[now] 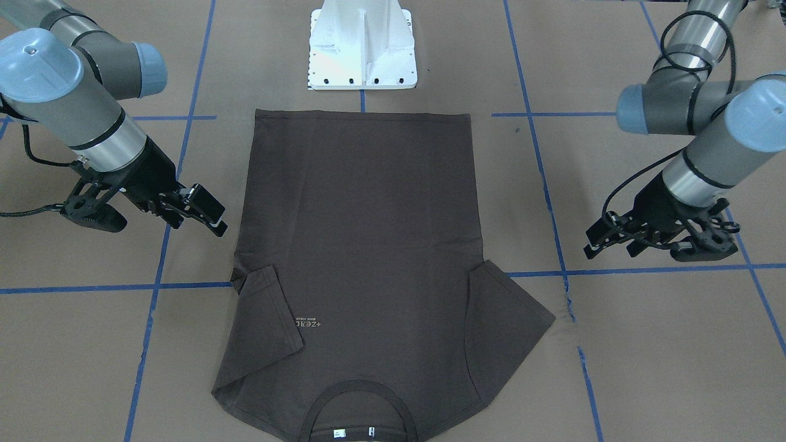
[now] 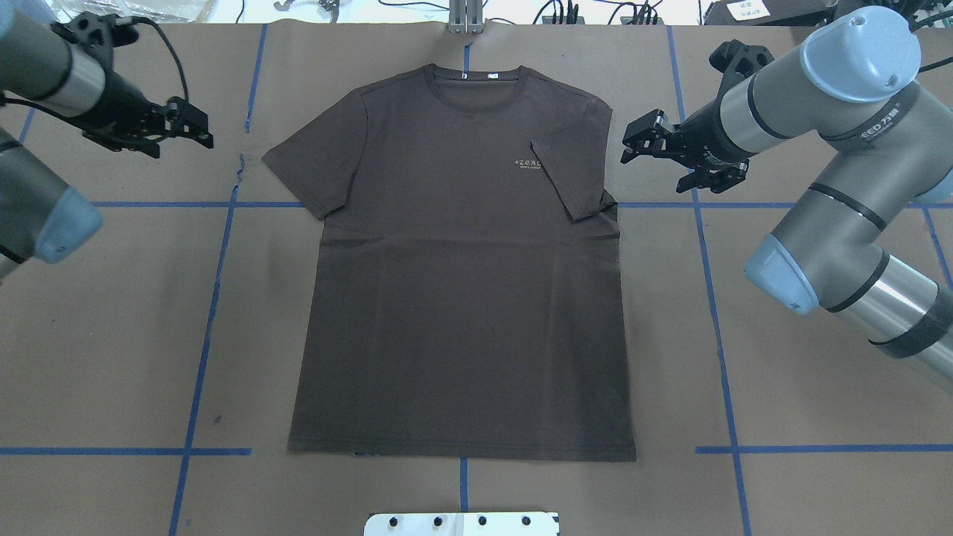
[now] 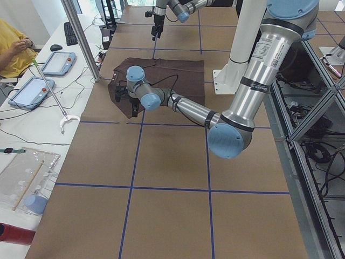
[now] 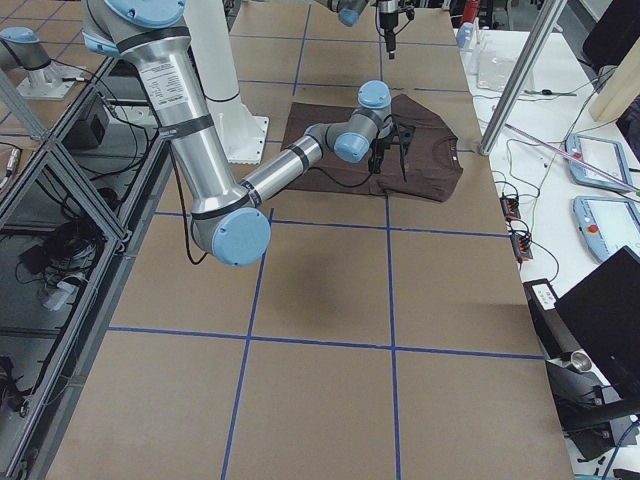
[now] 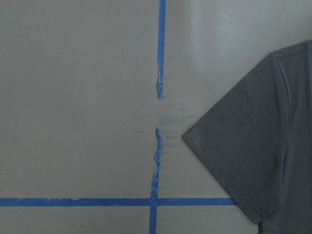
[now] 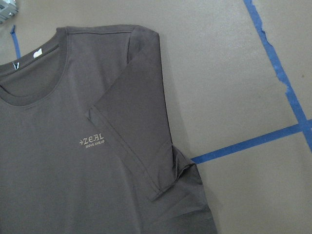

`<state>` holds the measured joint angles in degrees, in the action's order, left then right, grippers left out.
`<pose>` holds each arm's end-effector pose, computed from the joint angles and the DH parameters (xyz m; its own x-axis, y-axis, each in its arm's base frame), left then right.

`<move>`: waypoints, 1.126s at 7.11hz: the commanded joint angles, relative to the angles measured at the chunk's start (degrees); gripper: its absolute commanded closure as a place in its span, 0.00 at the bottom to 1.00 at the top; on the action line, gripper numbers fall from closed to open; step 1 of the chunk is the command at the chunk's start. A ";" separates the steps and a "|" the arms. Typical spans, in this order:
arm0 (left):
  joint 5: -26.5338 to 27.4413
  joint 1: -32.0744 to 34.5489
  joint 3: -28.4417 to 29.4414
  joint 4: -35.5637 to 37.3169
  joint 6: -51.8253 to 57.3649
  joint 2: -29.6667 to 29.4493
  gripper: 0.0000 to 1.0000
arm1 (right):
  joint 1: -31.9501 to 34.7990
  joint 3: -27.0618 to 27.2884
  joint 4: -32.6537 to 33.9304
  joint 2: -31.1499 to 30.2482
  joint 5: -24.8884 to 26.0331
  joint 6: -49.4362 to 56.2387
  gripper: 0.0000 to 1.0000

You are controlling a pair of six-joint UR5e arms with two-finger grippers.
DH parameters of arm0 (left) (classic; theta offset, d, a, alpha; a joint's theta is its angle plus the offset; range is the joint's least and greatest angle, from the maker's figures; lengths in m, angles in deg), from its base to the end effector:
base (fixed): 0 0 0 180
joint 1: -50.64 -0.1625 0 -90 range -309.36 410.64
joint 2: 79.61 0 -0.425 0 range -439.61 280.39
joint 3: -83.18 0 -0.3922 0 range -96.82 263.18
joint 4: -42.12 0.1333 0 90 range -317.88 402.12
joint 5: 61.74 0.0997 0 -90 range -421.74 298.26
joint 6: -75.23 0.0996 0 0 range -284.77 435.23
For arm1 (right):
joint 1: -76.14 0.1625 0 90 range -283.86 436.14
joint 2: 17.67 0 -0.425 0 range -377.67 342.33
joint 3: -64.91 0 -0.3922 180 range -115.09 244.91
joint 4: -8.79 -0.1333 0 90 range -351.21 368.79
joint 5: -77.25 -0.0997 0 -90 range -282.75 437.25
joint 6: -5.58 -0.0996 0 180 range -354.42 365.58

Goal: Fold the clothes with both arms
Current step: 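Move the left gripper to the sleeve nearest it and grasp it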

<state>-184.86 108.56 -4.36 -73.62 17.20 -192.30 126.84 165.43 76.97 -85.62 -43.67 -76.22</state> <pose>0.2843 -0.6021 0.4053 0.5784 -0.0878 -0.8110 0.2296 0.9715 0.0585 -0.3276 -0.5299 0.3140 0.4220 0.3224 0.8474 -0.3426 0.9220 -0.1802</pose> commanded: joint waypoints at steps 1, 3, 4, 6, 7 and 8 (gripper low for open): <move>7.25 -3.59 8.22 -0.01 -2.08 -5.58 0.11 | 0.01 -0.15 -0.07 -0.43 1.29 0.76 0.00; 11.05 -6.06 14.49 -1.58 -3.40 -9.47 0.20 | -0.08 0.02 -0.16 -0.34 1.83 2.34 0.00; 11.58 -6.15 17.73 -5.25 -3.49 -10.26 0.24 | -0.08 0.02 -0.16 -0.43 1.48 2.34 0.00; 12.29 -6.76 21.62 -7.13 -3.40 -12.55 0.30 | -0.34 -0.33 -0.16 -0.52 1.74 3.57 0.00; 12.29 -7.29 21.80 -7.13 -3.32 -12.55 0.33 | -0.34 -0.33 -0.07 -0.52 1.74 3.66 0.00; 12.29 -7.38 22.33 -7.56 -3.23 -12.64 0.33 | -0.52 -0.59 -0.07 -0.52 1.74 3.75 0.00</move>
<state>-172.61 101.47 17.30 -80.73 13.87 -204.77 126.44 165.07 76.87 -86.12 -41.94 -72.67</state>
